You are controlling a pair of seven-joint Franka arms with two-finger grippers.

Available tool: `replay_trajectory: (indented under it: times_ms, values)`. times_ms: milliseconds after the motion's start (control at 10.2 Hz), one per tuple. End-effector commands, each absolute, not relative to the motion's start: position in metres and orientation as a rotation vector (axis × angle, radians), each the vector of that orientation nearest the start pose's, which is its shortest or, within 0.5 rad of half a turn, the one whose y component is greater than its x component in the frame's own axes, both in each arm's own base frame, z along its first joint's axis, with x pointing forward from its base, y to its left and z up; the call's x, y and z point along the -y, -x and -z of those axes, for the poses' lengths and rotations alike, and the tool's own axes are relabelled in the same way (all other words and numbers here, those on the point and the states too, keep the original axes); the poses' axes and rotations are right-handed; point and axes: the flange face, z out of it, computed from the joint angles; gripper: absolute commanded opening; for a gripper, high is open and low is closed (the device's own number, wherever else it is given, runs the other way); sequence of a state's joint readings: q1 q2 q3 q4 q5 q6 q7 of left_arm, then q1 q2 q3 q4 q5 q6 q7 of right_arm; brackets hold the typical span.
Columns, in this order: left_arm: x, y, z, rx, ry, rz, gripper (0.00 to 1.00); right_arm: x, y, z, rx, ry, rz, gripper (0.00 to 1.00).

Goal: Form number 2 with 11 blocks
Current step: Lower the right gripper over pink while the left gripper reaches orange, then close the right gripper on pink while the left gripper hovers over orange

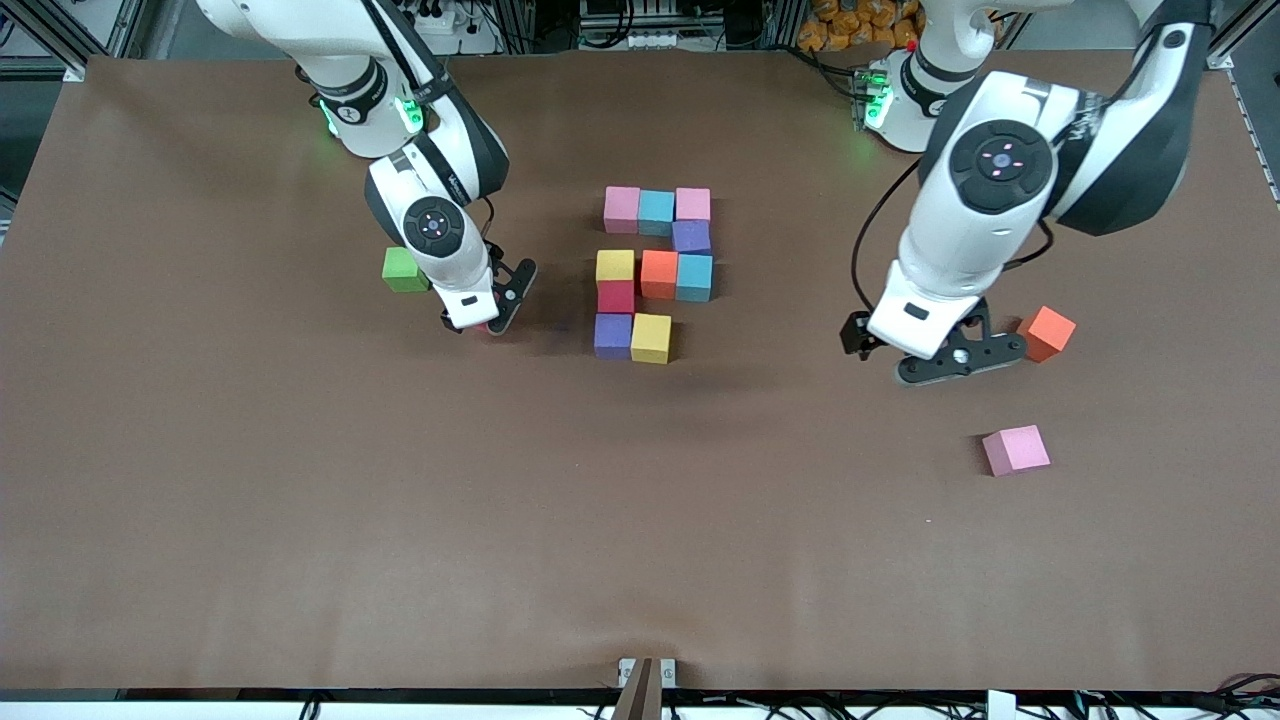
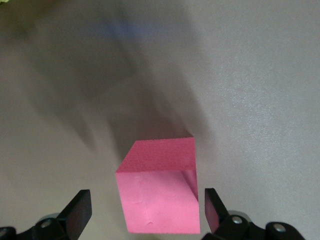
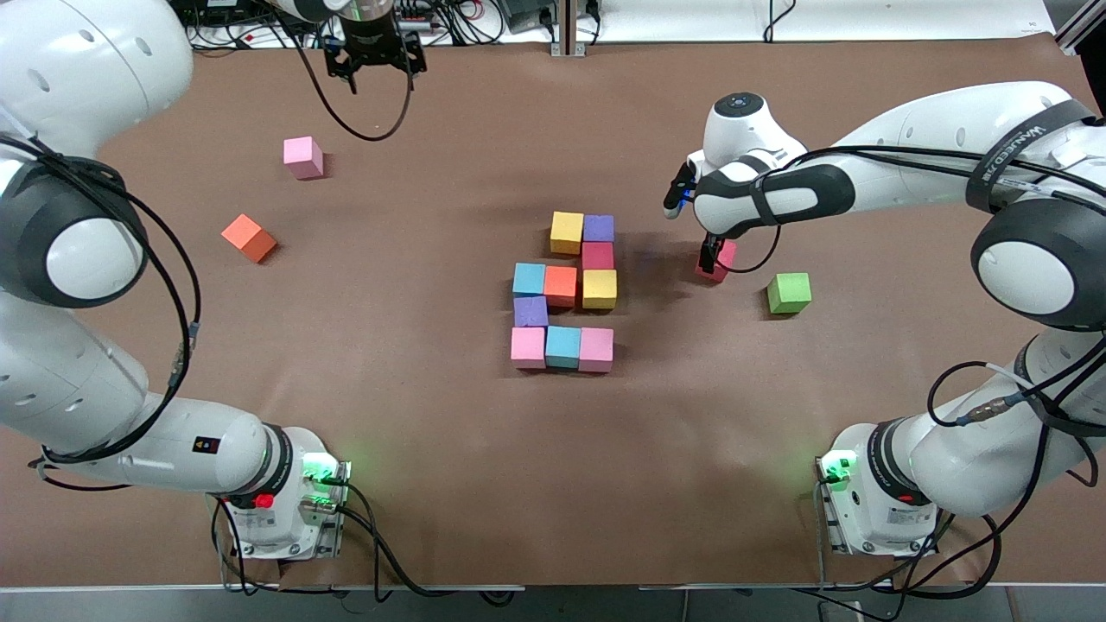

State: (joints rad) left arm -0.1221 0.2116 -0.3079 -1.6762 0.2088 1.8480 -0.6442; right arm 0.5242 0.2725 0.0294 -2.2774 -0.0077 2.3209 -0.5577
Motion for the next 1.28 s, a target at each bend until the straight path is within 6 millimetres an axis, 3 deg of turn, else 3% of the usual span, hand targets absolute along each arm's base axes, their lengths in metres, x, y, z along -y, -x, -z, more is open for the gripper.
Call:
replay_trajectory:
  times_ms: [0, 295, 590, 886, 1181]
  values:
    - [0.194, -0.577, -0.497, 0.179, 3.012, 0.031, 1.00, -0.273, -0.433, -0.209, 1.688, 2.631, -0.359, 1.00]
    - [0.161, -0.581, -0.515, 0.130, 3.030, 0.048, 1.00, -0.274, -0.436, -0.195, 1.690, 2.629, -0.371, 1.00]
    - [0.161, -0.582, -0.513, 0.117, 3.034, 0.041, 1.00, -0.280, -0.434, -0.186, 1.707, 2.622, -0.356, 0.98]
    - [0.161, -0.582, -0.514, 0.118, 3.034, 0.043, 1.00, -0.279, -0.435, -0.188, 1.703, 2.624, -0.364, 0.50]
    - [0.157, -0.583, -0.523, 0.134, 3.036, 0.067, 1.00, -0.277, -0.435, -0.190, 1.698, 2.626, -0.371, 0.48]
